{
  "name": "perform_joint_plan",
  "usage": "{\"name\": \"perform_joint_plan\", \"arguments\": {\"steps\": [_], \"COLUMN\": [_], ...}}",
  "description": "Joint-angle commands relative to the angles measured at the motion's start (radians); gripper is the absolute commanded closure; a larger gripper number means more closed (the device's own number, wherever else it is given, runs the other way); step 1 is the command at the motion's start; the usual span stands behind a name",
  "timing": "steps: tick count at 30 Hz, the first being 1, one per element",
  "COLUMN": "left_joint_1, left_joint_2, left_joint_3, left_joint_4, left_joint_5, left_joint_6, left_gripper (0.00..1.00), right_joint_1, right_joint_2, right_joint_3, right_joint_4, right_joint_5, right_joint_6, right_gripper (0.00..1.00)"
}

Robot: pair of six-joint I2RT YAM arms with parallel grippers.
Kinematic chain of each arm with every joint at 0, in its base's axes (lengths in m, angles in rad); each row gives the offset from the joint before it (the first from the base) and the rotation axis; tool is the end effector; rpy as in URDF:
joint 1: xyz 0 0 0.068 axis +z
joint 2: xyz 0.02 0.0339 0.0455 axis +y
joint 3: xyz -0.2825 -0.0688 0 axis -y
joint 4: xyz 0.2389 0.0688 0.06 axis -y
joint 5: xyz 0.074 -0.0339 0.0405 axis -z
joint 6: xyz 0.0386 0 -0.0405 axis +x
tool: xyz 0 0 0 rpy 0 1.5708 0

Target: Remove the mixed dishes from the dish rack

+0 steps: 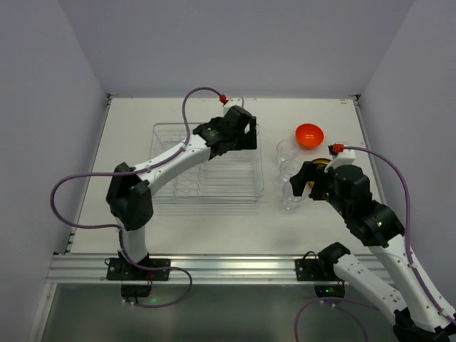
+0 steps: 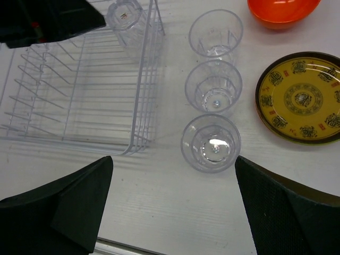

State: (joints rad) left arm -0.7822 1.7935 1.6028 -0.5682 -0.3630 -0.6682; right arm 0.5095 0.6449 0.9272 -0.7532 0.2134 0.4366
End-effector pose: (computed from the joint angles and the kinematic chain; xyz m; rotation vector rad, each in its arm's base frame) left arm 0.2992 -0.2780 0.3269 -0.0498 2.2918 -0.3377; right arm 0.0970 0.0448 0.3568 0.0597 2.0501 0.3765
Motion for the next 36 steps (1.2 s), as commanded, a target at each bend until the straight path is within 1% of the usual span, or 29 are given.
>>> {"name": "perform_joint_plan", "arguments": {"steps": [1, 2, 5, 6, 9, 10, 12, 14, 16, 19, 24, 28, 31, 32, 34, 35, 36], "left_joint_1": [0.009, 0.015, 0.032, 0.04, 0.067, 0.072, 0.074, 0.074, 0.074, 0.074, 0.072, 0.069, 0.06, 0.058, 0.057, 0.057, 0.057], "left_joint_2": [0.151, 0.217, 0.288, 0.317, 0.357, 0.363, 0.385, 0.398, 0.402, 0.394, 0.449, 0.494, 0.523, 0.524, 0.52, 0.517, 0.515], "left_joint_3": [0.213, 0.3, 0.405, 0.414, 0.419, 0.414, 0.414, 0.411, 0.402, 0.375, 0.427, 0.453, 0.497, 0.5, 0.49, 0.484, 0.483], "left_joint_4": [-0.058, -0.085, -0.108, -0.114, -0.11, -0.102, -0.088, -0.078, -0.068, -0.032, -0.07, -0.097, -0.131, -0.134, -0.122, -0.105, -0.102], "left_joint_5": [0.067, 0.075, 0.055, 0.053, 0.071, 0.078, 0.085, 0.093, 0.102, 0.093, 0.064, 0.041, -0.01, -0.02, -0.03, -0.031, -0.036], "left_joint_6": [0.061, 0.079, 0.108, 0.111, 0.113, 0.117, 0.12, 0.111, 0.107, 0.116, 0.142, 0.148, 0.156, 0.157, 0.165, 0.168, 0.17], "left_gripper": [0.0, 0.0, 0.0, 0.0, 0.03, 0.05, 0.06, 0.11, 0.12, 0.12, 0.09, 0.09, 0.1, 0.11, 0.18, 0.22, 0.3], "right_joint_1": [0.0, 0.0, 0.0, 0.001, 0.0, 0.0, 0.0, 0.0, 0.0, 0.0, 0.0, 0.0, 0.0, 0.0, 0.0, 0.0, 0.0], "right_joint_2": [-0.042, -0.05, -0.074, -0.085, -0.139, -0.149, -0.168, -0.183, -0.191, -0.191, -0.191, -0.194, -0.189, -0.189, -0.192, -0.195, -0.198], "right_joint_3": [-0.004, -0.004, 0.002, 0.004, 0.007, 0.012, 0.03, 0.036, 0.03, 0.022, 0.01, 0.007, 0.009, 0.006, -0.001, -0.01, -0.013], "right_joint_4": [0.066, 0.068, 0.039, 0.034, 0.028, 0.023, 0.006, -0.005, -0.005, -0.008, -0.005, 0.0, -0.001, 0.0, 0.003, 0.011, 0.014], "right_joint_5": [0.001, -0.006, -0.061, -0.096, -0.12, -0.13, -0.132, -0.137, -0.138, -0.14, -0.157, -0.163, -0.169, -0.169, -0.167, -0.167, -0.167], "right_joint_6": [-0.006, -0.007, -0.006, -0.007, -0.009, -0.009, -0.01, -0.01, -0.01, -0.012, -0.013, -0.012, -0.01, -0.009, -0.007, -0.003, -0.004], "right_gripper": [0.01, 0.01, 0.01, 0.01, 0.01, 0.01, 0.01, 0.01, 0.01, 0.01, 0.01, 0.01, 0.01, 0.01, 0.01, 0.01, 0.01]}}
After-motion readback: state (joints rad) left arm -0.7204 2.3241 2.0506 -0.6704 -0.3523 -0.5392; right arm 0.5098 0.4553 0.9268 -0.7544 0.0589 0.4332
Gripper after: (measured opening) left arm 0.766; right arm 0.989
